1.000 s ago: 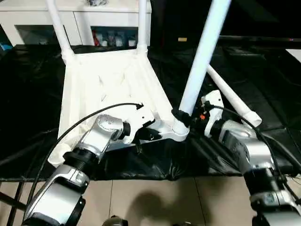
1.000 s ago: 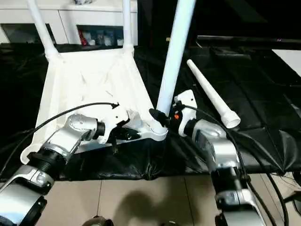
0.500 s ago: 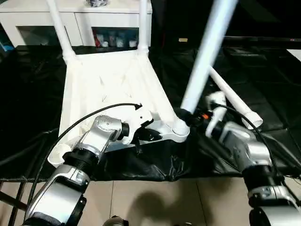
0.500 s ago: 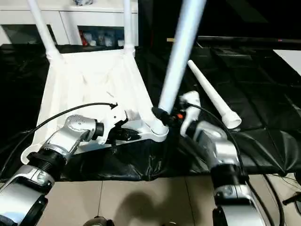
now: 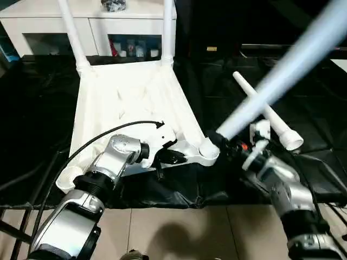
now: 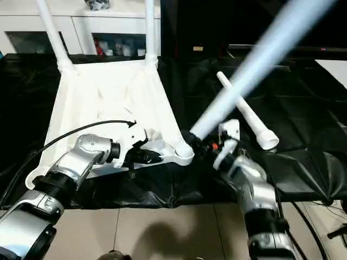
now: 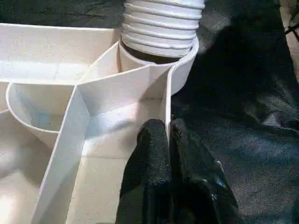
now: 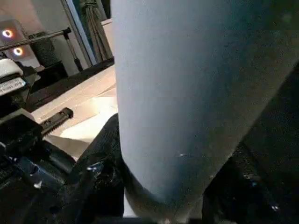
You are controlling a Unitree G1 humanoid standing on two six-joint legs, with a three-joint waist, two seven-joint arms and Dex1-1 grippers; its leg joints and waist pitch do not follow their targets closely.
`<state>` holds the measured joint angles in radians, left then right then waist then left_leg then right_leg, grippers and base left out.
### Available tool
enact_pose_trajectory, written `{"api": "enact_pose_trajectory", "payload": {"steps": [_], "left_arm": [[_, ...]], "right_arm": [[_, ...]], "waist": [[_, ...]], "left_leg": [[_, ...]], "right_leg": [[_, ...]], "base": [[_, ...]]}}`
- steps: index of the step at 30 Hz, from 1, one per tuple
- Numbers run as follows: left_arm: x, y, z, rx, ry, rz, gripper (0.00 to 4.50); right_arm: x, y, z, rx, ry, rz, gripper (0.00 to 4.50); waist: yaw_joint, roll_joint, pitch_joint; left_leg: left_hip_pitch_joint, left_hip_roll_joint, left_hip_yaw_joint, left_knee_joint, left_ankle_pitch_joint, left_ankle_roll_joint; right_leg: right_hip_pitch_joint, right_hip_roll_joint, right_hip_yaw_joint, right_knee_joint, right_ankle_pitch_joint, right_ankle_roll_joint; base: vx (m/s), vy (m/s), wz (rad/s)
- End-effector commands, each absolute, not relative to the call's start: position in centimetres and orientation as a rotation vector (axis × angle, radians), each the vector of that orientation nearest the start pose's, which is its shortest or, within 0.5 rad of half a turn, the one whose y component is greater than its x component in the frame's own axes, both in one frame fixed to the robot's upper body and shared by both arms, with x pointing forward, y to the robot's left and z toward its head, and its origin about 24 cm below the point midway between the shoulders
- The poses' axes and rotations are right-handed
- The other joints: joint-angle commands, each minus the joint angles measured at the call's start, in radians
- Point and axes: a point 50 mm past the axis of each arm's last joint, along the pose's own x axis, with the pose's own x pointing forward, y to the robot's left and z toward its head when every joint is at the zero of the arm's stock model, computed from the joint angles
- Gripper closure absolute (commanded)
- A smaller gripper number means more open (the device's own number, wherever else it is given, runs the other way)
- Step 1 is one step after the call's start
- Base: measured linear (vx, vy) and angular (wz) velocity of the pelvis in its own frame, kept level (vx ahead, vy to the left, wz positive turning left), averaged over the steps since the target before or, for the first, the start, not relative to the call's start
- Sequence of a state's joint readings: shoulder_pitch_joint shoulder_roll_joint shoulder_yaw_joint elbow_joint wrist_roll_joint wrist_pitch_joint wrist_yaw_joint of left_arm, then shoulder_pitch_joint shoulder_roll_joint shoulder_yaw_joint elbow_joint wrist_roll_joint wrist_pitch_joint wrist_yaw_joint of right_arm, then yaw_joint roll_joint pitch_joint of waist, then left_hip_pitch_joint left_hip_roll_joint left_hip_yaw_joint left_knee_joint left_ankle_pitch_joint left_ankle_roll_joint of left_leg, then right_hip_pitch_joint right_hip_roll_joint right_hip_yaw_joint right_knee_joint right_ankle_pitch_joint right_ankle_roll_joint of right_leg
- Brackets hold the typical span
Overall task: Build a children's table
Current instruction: Insert table leg to table base
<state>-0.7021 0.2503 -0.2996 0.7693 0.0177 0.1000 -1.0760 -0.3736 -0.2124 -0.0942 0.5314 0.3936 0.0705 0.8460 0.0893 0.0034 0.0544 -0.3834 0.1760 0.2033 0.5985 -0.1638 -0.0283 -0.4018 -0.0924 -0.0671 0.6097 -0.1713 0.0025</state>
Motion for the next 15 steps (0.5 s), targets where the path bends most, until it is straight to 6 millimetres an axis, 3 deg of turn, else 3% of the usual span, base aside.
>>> {"api": "enact_pose_trajectory", "payload": {"steps": [1, 5, 6, 9, 15], "left_arm": [[33.8, 10.7, 5.7, 0.331, 0.389, -1.243, 4.50], [33.8, 10.8, 5.7, 0.359, 0.395, -1.260, 4.50], [33.8, 10.9, 5.7, 0.372, 0.399, -1.265, 4.50], [33.8, 10.9, 5.7, 0.387, 0.408, -1.275, 4.50], [33.9, 11.2, 5.7, 0.411, 0.424, -1.283, 4.50]], "right_arm": [[29.2, -17.4, 1.0, 0.204, 0.256, 0.710, 2.63], [29.7, -16.6, 1.7, 0.079, 0.287, 0.783, 2.63], [30.0, -16.2, 2.0, 0.033, 0.309, 0.818, 2.63], [30.3, -15.6, 2.4, -0.004, 0.342, 0.875, 2.63], [30.1, -14.7, 2.7, -0.072, 0.413, 1.009, 2.63]], "waist": [[0.001, -0.004, -0.061], [0.000, -0.006, -0.062], [-0.004, -0.005, -0.059], [-0.006, -0.006, -0.057], [-0.006, -0.010, -0.059]], "left_leg": [[0.026, 0.058, -0.037, -0.086, -0.368, -0.006], [0.025, 0.057, -0.036, -0.086, -0.359, -0.006], [0.022, 0.055, -0.038, -0.087, -0.368, -0.009], [0.027, 0.056, -0.040, -0.086, -0.399, -0.014], [0.027, 0.058, -0.040, -0.088, -0.391, -0.012]], "right_leg": [[0.030, -0.073, 0.045, -0.098, -0.414, -0.186], [0.031, -0.071, 0.045, -0.097, -0.399, -0.186], [0.033, -0.071, 0.044, -0.098, -0.421, -0.182], [0.028, -0.073, 0.044, -0.104, -0.479, -0.169], [0.026, -0.071, 0.046, -0.101, -0.443, -0.173]], "base": [[0.000, 0.000, 0.00], [0.000, 0.000, 0.00], [0.000, 0.000, 0.00], [0.000, 0.000, 0.00], [0.000, 0.000, 0.00]]}}
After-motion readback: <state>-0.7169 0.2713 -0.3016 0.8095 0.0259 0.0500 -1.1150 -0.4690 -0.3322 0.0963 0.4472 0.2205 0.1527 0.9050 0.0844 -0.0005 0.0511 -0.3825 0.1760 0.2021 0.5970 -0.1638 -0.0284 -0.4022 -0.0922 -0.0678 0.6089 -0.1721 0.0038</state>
